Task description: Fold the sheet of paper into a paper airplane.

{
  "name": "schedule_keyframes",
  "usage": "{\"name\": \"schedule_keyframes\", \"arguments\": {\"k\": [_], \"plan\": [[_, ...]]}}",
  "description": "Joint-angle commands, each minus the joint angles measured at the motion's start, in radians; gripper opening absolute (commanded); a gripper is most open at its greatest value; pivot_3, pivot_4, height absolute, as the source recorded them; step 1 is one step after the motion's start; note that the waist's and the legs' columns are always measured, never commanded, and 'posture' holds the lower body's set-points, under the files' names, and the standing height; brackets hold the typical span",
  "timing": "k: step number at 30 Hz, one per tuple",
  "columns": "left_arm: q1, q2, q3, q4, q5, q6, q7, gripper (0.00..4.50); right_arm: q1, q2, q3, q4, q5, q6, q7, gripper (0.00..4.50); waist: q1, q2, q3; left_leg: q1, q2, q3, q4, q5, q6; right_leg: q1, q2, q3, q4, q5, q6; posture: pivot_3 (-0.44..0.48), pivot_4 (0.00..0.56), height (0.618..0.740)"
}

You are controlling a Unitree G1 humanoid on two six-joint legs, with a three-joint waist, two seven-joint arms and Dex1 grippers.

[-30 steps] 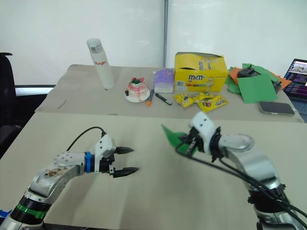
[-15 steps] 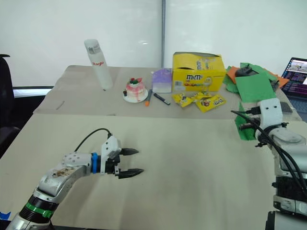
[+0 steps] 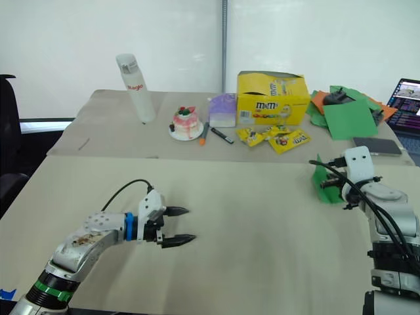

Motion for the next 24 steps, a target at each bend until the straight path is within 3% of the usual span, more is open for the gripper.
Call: {"name": "schedule_keyframes", "arguments": {"k": [1,9,13,18,24], "plan": [[-0.007,-0.001,-0.001,-0.031,-0.003,-0.018,-0.006,4.50,-0.002,-0.007,-0.033,-0.030,0.010,-0.015,-0.007,0.29,0.000,0.000,0.000,0.000,0.000,0.000,0.000,0.000,0.000,0.000,0.000,0.000,0.000,0.000,0.000,0.000,0.150,0.738],[-0.021,-0.002,0.059,-0.008,-0.035,-0.002,0.007,4.50,-0.062,-0.134,-0.083,-0.222,0.122,0.136,0.097,3.09,0.000,0.003,0.000,0.000,0.000,0.000,0.000,0.000,0.000,0.000,0.000,0.000,0.000,0.000,0.000,0.000,0.150,0.738],[-0.026,-0.004,0.076,0.000,-0.051,0.003,0.002,4.50,-0.009,-0.129,-0.048,-0.397,0.228,0.112,0.222,4.48,0.000,0.002,0.001,0.000,0.001,-0.001,0.000,0.000,0.000,0.000,0.001,-0.001,-0.001,0.000,0.000,0.000,0.150,0.738],[-0.013,-0.012,0.101,0.003,-0.052,0.023,0.041,4.50,0.102,0.010,-0.019,-0.611,0.311,0.064,0.212,4.48,-0.001,0.002,0.001,-0.001,0.001,-0.002,0.000,0.000,0.000,0.000,0.001,0.000,0.000,0.000,0.000,0.000,0.150,0.738],[0.050,-0.042,0.159,-0.032,-0.089,0.011,0.082,4.50,0.277,0.172,0.059,-0.702,0.273,-0.049,0.137,4.48,0.005,0.001,0.001,-0.002,0.000,-0.003,0.001,0.000,0.000,0.000,-0.001,-0.001,0.000,0.000,0.001,0.000,0.150,0.738]]}}
